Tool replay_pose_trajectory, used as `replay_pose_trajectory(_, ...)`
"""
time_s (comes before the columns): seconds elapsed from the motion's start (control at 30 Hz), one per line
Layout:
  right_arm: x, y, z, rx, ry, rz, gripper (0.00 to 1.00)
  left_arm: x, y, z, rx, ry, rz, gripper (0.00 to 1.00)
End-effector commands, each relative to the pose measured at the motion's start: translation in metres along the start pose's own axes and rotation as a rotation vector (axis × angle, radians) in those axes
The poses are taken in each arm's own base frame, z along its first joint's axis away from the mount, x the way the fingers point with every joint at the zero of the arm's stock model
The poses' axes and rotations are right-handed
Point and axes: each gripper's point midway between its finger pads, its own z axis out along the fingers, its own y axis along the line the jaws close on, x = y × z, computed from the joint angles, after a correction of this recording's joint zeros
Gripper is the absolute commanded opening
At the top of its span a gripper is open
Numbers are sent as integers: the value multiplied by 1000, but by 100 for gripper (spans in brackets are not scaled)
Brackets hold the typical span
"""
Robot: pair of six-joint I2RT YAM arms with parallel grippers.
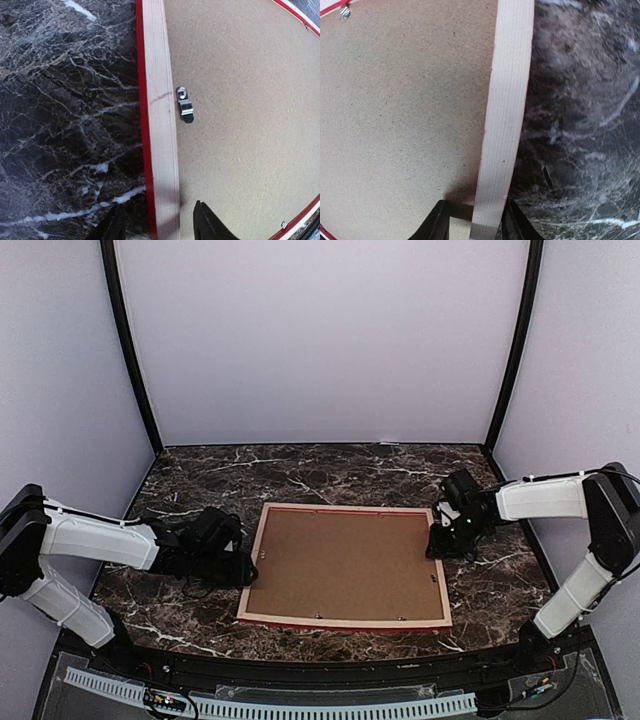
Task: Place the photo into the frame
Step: Rotate the photo frame at the center of the board.
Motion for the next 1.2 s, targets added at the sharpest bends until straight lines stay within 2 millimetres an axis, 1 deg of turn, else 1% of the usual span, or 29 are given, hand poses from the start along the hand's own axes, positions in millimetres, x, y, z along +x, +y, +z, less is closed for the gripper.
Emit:
replay_pose_trajectory(0.0,-21,-5,11,35,-25,-41,31,-19,-1,-12,-52,-42,58,52)
replay_pose_trajectory(0.03,-24,-4,11,38,-27,-50,29,-20,0,-10,-64,-35,71,53)
replay_pose_trajectory(0.07,-27,-5,13,43,-26,-56,28,-27,-5,-11,-65,-43,96,55)
replay_pose_trajectory(0.1,-30,-4,14,46,-27,-63,27,-28,-4,-8,-78,-32,109,55)
replay_pose_trajectory(0.13,-33,-4,14,49,-30,-68,26,-36,-8,-9,-76,-36,126,57)
replay_pose_trajectory(0.17,-35,-4,15,51,-32,-70,26,-37,-8,-5,-82,-25,135,57)
replay_pose_trajectory(0.2,-38,-5,15,52,-35,-70,26,-44,-11,-6,-71,-21,145,58)
replay_pose_trajectory(0.23,-39,-5,16,52,-35,-71,25,-48,-7,-3,-76,-11,141,59)
replay_pose_trajectory(0.27,-40,-6,17,50,-36,-69,25,-53,-13,-2,-50,-4,157,60)
replay_pose_trajectory(0.3,-42,-5,16,45,-40,-67,24,-55,-5,2,-63,21,150,60)
replay_pose_trajectory(0.33,-43,-5,17,41,-40,-67,24,-58,-8,5,-51,38,163,65)
replay_pose_trajectory(0.37,-45,-4,17,37,-44,-67,24,-61,-1,6,-66,52,156,67)
replay_pose_trajectory(0.4,-46,-4,17,35,-44,-67,24,-66,-1,8,-71,55,171,68)
replay_pose_trajectory(0.43,-47,-3,17,33,-45,-68,24,-68,3,8,-85,61,170,69)
replay_pose_trajectory(0.57,-51,-1,15,19,-53,-70,23,-81,6,7,-108,60,201,69)
replay_pose_trajectory(0.7,-53,2,16,2,-54,-73,23,-82,6,13,-121,88,214,69)
replay_pose_trajectory(0.73,-55,2,16,1,-56,-74,23,-78,5,15,-113,105,215,68)
replay_pose_trajectory(0.87,-55,4,16,-10,-59,-76,23,-73,-6,18,-45,130,209,67)
replay_pose_trajectory(0.97,-55,4,18,-13,-58,-74,23,-66,-1,22,-55,148,196,65)
replay_pose_trajectory(1.17,-54,5,19,-20,-54,-76,23,-62,4,26,-70,154,184,59)
